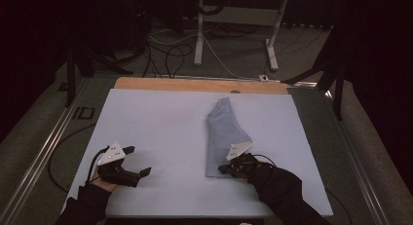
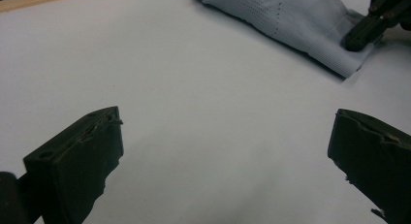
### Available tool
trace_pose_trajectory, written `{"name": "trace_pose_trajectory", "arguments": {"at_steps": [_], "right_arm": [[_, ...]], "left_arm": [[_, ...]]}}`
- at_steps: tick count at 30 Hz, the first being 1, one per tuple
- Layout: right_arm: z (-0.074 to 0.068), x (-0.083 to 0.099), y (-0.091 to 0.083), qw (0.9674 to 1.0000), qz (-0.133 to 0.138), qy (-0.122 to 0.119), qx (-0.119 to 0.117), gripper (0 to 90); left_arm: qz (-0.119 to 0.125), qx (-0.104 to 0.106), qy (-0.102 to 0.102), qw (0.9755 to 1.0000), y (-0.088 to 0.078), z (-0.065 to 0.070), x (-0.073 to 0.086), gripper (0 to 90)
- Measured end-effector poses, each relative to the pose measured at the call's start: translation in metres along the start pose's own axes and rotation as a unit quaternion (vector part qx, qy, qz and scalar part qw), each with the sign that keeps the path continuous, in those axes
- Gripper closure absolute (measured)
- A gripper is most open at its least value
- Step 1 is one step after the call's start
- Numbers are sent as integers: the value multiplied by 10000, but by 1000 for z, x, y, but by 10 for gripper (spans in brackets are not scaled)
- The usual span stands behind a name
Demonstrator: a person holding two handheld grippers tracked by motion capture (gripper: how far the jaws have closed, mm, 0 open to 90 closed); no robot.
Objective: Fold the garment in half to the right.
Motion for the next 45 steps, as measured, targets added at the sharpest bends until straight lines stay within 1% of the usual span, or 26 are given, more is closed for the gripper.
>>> {"name": "trace_pose_trajectory", "arguments": {"at_steps": [3, 6, 8, 11, 12, 13, 16, 17, 19, 21, 24, 25, 26, 28, 29, 30, 31, 32, 35, 37, 38, 39, 40, 42, 43, 45], "right_arm": [[-4, 2, -1, 10000, 13, -65, -5, 900], [-8, 4, -3, 10000, 20, -18, -54, 900], [-9, 6, -3, 9999, 24, -60, -86, 900], [-9, 8, -3, 9999, 54, -32, -92, 900], [-9, 9, -3, 9998, 49, -145, -94, 900], [-11, 9, -3, 9999, 36, -52, -92, 900], [-10, 9, -3, 9999, 44, -90, -120, 900], [-10, 9, -3, 9999, 53, -35, -160, 900], [-10, 9, -3, 9999, 68, -9, -152, 900], [-10, 9, -2, 9999, 68, -5, -151, 900], [-10, 9, -2, 9998, 69, -43, -158, 900], [-10, 10, -3, 9999, 40, 3, -155, 900], [-8, 9, -3, 9998, 83, -16, -197, 900], [-8, 8, -3, 9996, 132, 101, -212, 900], [-8, 6, -5, 9993, 200, 209, -235, 900], [-6, 3, -8, 9986, 370, 224, -305, 900], [-4, 0, -11, 9982, 476, 230, -268, 900], [-2, -3, -14, 9981, 537, 221, -180, 900], [1, -11, -21, 9980, 605, 150, -91, 900], [1, -13, -21, 9983, 571, 100, -50, 900], [2, -15, -21, 9981, 608, 115, -38, 900], [2, -16, -21, 9982, 585, 135, -18, 900], [4, -17, -21, 9981, 599, 94, 58, 897], [6, -22, -22, 9976, 670, 152, 79, 851], [7, -25, -23, 9974, 707, 110, 120, 827], [8, -30, -26, 9971, 752, 77, 125, 784]], "left_arm": [[-4, -5, -1, 10000, 0, 0, 0, 5], [7, -8, 9, 10000, -1, 0, 0, 5], [13, -10, 21, 10000, -1, 0, -1, 5], [15, -20, 11, 10000, -1, 0, -1, 5], [8, -17, 20, 10000, -1, 0, 0, 5], [9, -17, 22, 10000, -1, 0, 0, 5], [30, -15, 0, 10000, -1, 0, 0, 5], [28, -5, 8, 10000, -1, 0, 0, 5], [19, -4, 15, 10000, -1, 0, 0, 5], [32, 0, 0, 10000, -1, 1, 0, 5], [-9, 17, 33, 10000, 0, 1, 0, 5], [-5, 16, 19, 10000, 0, 1, 0, 5], [0, 15, 18, 10000, 0, 2, 0, 5], [-15, 9, 52, 10000, 0, 2, 0, 5], [-8, 7, 55, 10000, -1, 2, -1, 5], [16, 6, 42, 10000, -1, 1, -1, 5], [25, -4, 33, 10000, -2, 1, -1, 5], [27, -11, 41, 10000, -3, 1, -2, 5], [40, -30, 38, 10000, -4, 0, -2, 5], [55, -37, 14, 10000, -5, -1, -2, 5], [53, -42, 27, 10000, -5, -1, -2, 5], [49, -39, 38, 10000, -5, 0, -2, 5], [44, -46, 44, 10000, -5, 0, -2, 5], [69, -55, 25, 10000, -6, -1, -2, 5], [71, -60, 36, 10000, -7, -1, -2, 5], [65, -57, 38, 10000, -7, -1, -2, 5]]}}
Point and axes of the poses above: each handheld gripper's, and its own axes: y roughly forward along the jaws, x roughly out of its underside, z roughly to its right, the point moved 8 cm from there along y, roughly forward along the jaws, and after that the axes turned 7 degrees about x, right-handed, at the moved point
